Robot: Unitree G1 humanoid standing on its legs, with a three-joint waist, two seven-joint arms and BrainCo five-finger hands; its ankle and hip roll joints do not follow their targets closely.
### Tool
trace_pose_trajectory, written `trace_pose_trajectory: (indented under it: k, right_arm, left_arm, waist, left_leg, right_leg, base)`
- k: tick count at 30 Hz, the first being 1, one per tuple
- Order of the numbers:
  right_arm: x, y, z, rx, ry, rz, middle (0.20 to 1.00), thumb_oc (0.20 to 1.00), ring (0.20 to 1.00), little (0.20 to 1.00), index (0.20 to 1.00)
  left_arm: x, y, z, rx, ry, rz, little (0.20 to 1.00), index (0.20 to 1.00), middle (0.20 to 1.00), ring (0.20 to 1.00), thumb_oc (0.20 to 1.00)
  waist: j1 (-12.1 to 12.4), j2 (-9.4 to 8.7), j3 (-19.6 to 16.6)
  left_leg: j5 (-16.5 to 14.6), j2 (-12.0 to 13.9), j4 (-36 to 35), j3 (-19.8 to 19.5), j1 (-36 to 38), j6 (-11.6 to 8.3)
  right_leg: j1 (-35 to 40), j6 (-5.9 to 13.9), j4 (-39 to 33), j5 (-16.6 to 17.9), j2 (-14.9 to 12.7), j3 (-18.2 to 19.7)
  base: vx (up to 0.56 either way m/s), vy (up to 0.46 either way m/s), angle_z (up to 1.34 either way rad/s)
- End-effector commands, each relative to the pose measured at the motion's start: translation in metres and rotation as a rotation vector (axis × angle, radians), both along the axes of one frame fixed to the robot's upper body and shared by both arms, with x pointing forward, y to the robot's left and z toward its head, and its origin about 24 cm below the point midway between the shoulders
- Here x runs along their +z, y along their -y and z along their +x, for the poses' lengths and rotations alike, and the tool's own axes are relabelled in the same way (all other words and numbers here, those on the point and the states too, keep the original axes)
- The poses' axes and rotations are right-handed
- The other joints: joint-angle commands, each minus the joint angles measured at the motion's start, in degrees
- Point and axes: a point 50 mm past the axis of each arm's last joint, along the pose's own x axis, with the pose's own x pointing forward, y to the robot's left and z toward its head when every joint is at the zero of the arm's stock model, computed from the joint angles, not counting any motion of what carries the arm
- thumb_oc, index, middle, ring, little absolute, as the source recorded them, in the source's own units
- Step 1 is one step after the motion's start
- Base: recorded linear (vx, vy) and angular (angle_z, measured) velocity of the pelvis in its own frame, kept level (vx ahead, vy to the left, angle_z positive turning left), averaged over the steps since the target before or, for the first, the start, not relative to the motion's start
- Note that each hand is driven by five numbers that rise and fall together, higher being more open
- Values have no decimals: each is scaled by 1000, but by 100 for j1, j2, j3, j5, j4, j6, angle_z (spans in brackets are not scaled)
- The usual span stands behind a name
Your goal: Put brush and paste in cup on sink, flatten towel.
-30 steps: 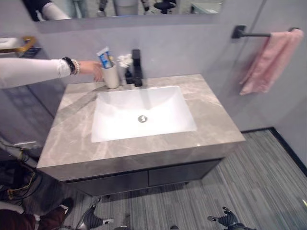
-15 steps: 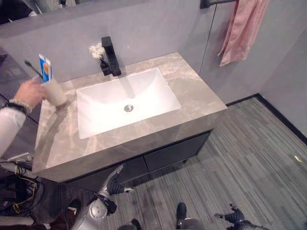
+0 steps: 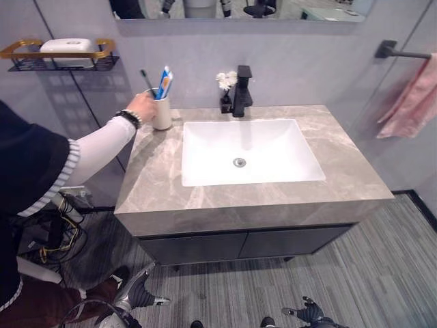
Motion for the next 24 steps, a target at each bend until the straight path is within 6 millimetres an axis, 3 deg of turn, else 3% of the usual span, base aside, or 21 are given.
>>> trace_pose_trajectory:
  k: [1,4,16,24]
  right_arm:
    - [5,5,14,-6,45,-7,1000,1000,1000,1000,1000]
    - [5,3,12,30,42,-8,1000,1000,1000,1000,1000]
    - [2,15,-8,-38,3,-24,1000,1000,1000,1000,1000]
    - [-1,14,-16,-40,-30,-23,1000,1000,1000,1000,1000]
  left_arm:
    - [18,0,13,9,109,-28,1000,1000,1000,1000,1000]
    - [17,3,16,-16,103,-18,1000,1000,1000,1000,1000]
    - [17,10,20,-56,98,-29,1000,1000,1000,1000,1000]
    - [17,10,24,-49,107,-22,1000,1000,1000,1000,1000]
  waist:
    - [-29,32,125]
    - [-39,-65,23]
    - [-276,-84,-16]
    - [-201,-118,8]
  left_leg:
    - [-372,-173,100,288,205,-83]
    - [-452,-245,225,326,174,-10]
    - [-463,-242,90,688,299,26]
    - [-496,-326,72,665,301,99]
  right_leg:
    - [-249,-178,-174,247,344,13]
    - [-115,-154,-327,301,334,47]
    - [-197,-42,-499,556,348,401]
    - [-229,62,-438,704,240,422]
  base:
    - [-2,-3,24]
    - [-1,-8,-8]
    - [-10,0,-22]
    - [-4,41,-16]
